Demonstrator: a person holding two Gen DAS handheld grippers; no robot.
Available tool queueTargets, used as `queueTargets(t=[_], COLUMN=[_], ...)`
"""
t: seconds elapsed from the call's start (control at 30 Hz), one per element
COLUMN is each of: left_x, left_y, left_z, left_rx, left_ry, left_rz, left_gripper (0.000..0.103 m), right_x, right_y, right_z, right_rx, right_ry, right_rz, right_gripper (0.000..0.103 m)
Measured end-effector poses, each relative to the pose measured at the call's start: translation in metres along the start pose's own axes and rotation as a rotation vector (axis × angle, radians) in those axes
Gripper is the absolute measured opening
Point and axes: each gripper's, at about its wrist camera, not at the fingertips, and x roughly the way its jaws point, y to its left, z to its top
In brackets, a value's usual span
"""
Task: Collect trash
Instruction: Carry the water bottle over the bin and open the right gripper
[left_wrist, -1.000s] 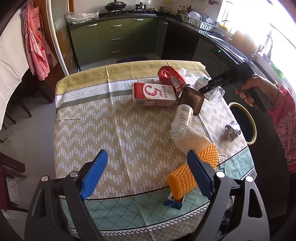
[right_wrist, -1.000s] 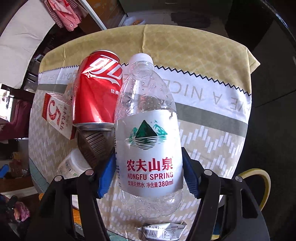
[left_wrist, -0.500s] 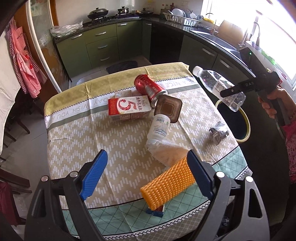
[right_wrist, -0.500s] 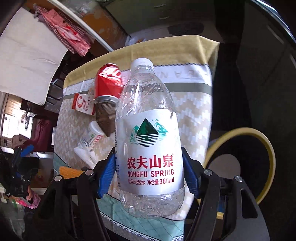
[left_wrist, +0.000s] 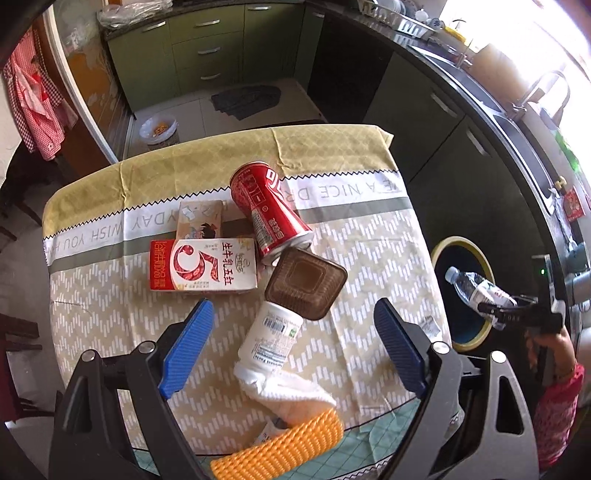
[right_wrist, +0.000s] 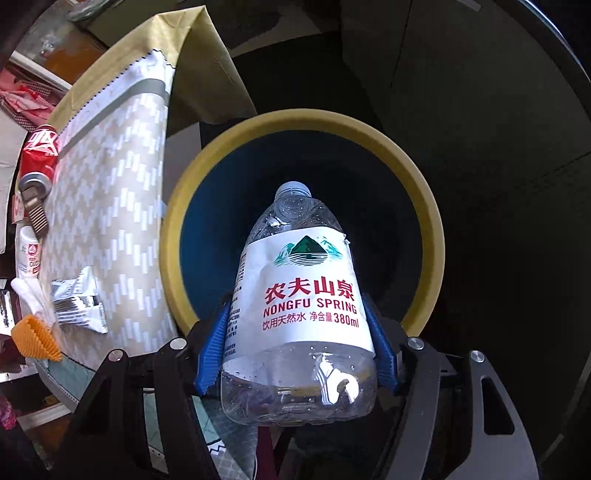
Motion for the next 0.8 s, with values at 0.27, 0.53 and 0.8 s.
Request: queueTargets(t=[0.27, 0.53, 0.8], left_x=[0.038, 0.071, 0.098], left_y=[0.006, 0.007, 0.011], left_z=[0.037, 0.061, 0.082], left_rx=[-0.067, -0.117, -0.192], left_ry=[0.048, 0.081, 0.107], left_rz=[0.117, 0.162, 0.225], left_gripper=[0.084, 0.084, 0.083], right_x=[0.028, -0.007, -0.019], right_y=[-0.013, -0.027, -0.012], right_z=[0.011, -0.016, -0.042], right_rx=[-0.014, -0.015, -0.076], right_ry=[0.004, -0.070, -0.083], right_rz=[-0.056, -0.015, 0.018], right_gripper=[0.076, 0.076, 0.076])
